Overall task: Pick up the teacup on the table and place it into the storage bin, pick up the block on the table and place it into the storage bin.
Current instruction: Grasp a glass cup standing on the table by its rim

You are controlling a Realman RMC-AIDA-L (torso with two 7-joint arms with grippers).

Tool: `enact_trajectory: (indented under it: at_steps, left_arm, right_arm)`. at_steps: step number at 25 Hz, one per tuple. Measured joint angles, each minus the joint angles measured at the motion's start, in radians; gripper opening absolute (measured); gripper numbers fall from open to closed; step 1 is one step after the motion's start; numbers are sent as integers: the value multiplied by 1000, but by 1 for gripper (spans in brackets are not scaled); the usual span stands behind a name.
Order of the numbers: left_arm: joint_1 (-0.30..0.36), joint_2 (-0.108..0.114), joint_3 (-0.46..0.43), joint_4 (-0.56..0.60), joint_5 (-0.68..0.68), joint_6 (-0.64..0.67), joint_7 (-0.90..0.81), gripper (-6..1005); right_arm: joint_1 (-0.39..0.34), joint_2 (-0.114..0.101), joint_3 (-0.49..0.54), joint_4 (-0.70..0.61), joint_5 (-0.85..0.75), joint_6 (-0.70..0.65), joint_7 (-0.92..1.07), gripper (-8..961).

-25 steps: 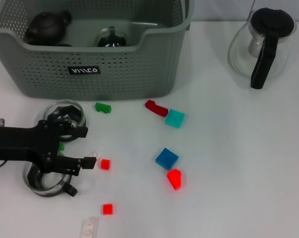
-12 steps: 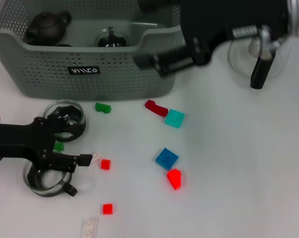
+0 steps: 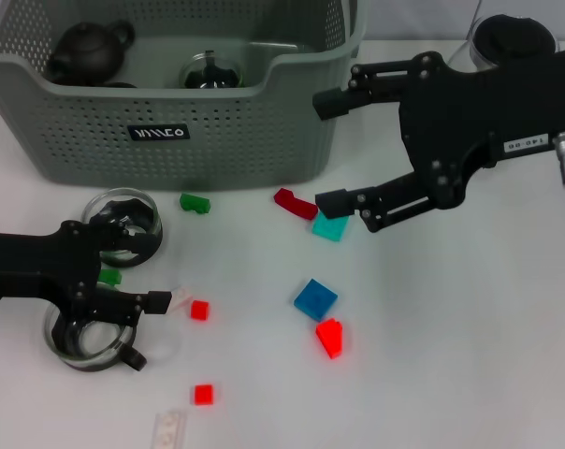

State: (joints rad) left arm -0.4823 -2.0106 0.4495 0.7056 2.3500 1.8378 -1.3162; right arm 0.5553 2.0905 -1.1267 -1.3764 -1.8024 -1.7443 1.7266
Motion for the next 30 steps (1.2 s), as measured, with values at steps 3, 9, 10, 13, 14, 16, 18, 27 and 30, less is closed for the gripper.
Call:
enact_trajectory:
  at_steps: [3, 9, 10, 13, 14, 16, 18, 27, 30]
  left_arm:
    - [0, 0, 0, 0, 0, 0, 0, 902]
    - [2, -2, 0, -1, 0, 0, 0, 902]
    - [2, -2, 0, -1, 0, 0, 0, 902]
    - [4, -4, 0, -2, 0, 0, 0, 902]
    - [4, -4, 0, -2, 0, 0, 0, 902]
    - [5, -4, 0, -1, 0, 0, 0, 902]
    - [8, -4, 0, 0, 0, 0, 0, 902]
    - [8, -4, 0, 0, 3, -1, 0, 902]
    - [5, -4, 0, 0, 3, -1, 0, 902]
  right_arm:
    - [0, -6, 1, 16, -1, -10, 0, 931]
    - [-1, -10, 1, 29, -22, -14, -4, 930]
    - [-1, -10, 1, 31, -25, -15, -5, 930]
    - [2, -9, 1, 35, -29, -17, -5, 929]
    - [2, -8, 1, 35, -29, -17, -5, 929]
    - [4, -8, -2, 35, -29, -18, -5, 929]
    - [9, -7, -8, 40, -29, -18, -5, 929]
    - [37, -5, -8, 87, -79, -28, -7, 927]
    - [39, -4, -8, 88, -89, -28, -8, 927]
